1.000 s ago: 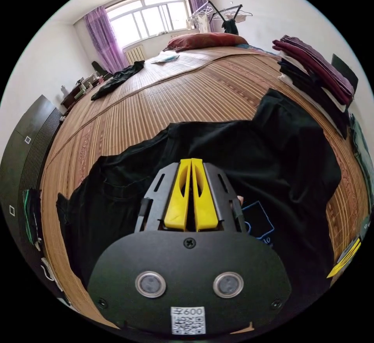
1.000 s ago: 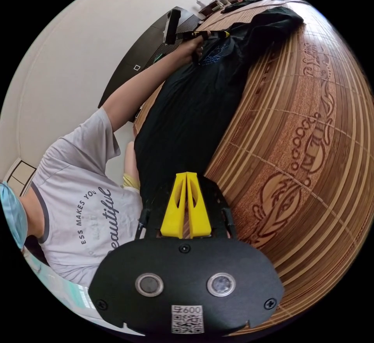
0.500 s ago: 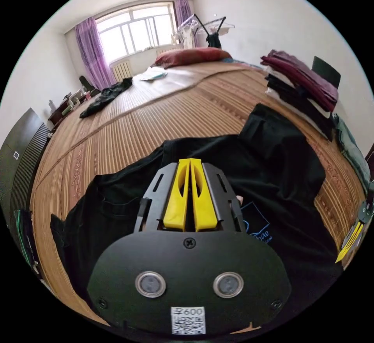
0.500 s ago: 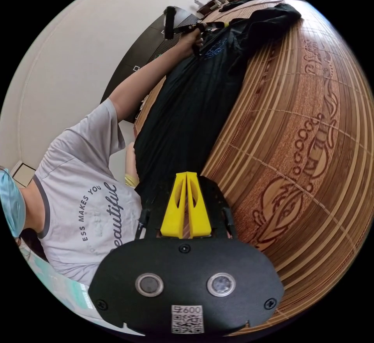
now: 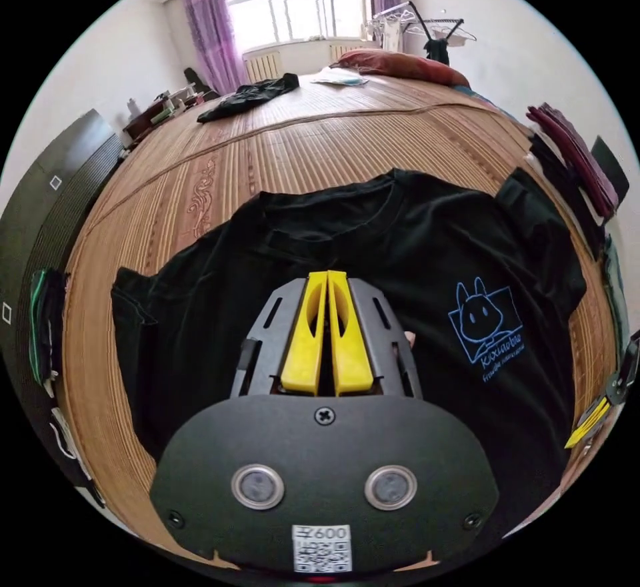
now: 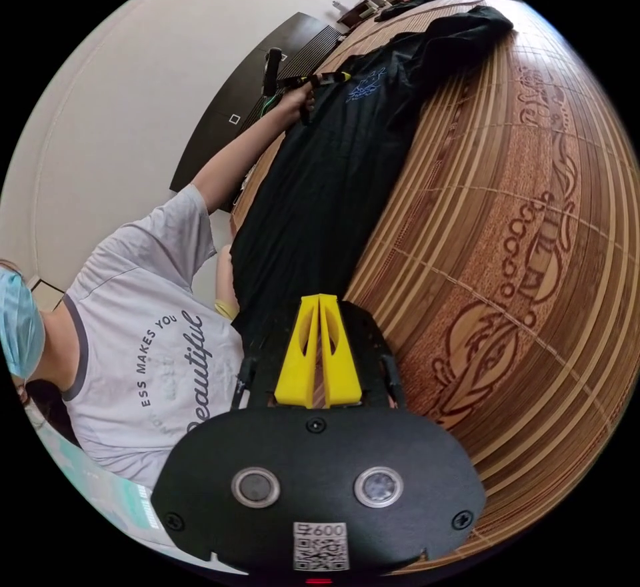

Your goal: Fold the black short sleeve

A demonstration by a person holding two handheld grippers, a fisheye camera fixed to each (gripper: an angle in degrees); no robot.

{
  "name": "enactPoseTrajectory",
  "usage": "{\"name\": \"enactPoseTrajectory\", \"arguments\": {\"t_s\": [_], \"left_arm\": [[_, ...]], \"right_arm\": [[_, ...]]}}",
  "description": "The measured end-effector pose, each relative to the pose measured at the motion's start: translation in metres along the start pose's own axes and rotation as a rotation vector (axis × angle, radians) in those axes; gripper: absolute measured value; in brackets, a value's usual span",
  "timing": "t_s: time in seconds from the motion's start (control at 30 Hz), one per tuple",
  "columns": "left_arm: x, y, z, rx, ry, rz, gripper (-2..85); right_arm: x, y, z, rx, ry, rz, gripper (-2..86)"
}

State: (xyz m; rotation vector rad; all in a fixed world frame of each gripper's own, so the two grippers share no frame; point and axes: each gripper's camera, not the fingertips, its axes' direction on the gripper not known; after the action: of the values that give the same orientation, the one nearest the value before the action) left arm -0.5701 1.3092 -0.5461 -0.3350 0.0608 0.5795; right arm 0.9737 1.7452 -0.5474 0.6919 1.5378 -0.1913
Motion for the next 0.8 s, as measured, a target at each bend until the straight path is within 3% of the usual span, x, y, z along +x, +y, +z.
{"name": "enactPoseTrajectory", "arguments": {"t_s": [0.17, 0.33, 0.4, 0.47, 0.53, 0.6, 0.67, 0.73, 0.8], "left_arm": [[-0.052, -0.006, 0.013, 0.017, 0.208, -0.119, 0.7], [-0.053, 0.012, -0.003, 0.113, 0.178, -0.074, 0.4], [-0.065, 0.036, -0.031, 0.283, 0.160, -0.131, 0.3], [-0.079, 0.106, -0.084, 0.674, 0.082, -0.274, 0.3], [-0.072, 0.153, -0.119, 0.820, -0.050, -0.198, 0.3], [-0.056, 0.186, -0.145, 0.742, -0.223, 0.028, 0.5], [-0.048, 0.235, -0.164, 0.486, -0.405, 0.278, 0.6], [-0.070, 0.281, -0.186, 0.400, -0.456, 0.260, 0.7], [-0.113, 0.323, -0.214, 0.402, -0.320, 0.178, 0.6]], "right_arm": [[-0.004, 0.031, 0.009, -0.002, -0.004, 0.006, -0.8], [-0.009, 0.070, 0.022, -0.004, -0.006, 0.007, -0.8], [-0.011, 0.083, 0.027, -0.003, -0.005, 0.006, -0.8], [-0.014, 0.097, 0.033, -0.002, -0.002, 0.005, -0.8], [-0.017, 0.116, 0.041, -0.001, 0.001, 0.005, -0.8], [-0.020, 0.131, 0.047, 0.002, 0.005, 0.007, -0.8], [-0.024, 0.146, 0.054, 0.005, 0.013, 0.003, -0.8], [-0.024, 0.158, 0.069, -0.017, 0.003, 0.026, -0.8], [-0.038, 0.152, 0.079, -0.112, 0.060, 0.070, -0.8]]}}
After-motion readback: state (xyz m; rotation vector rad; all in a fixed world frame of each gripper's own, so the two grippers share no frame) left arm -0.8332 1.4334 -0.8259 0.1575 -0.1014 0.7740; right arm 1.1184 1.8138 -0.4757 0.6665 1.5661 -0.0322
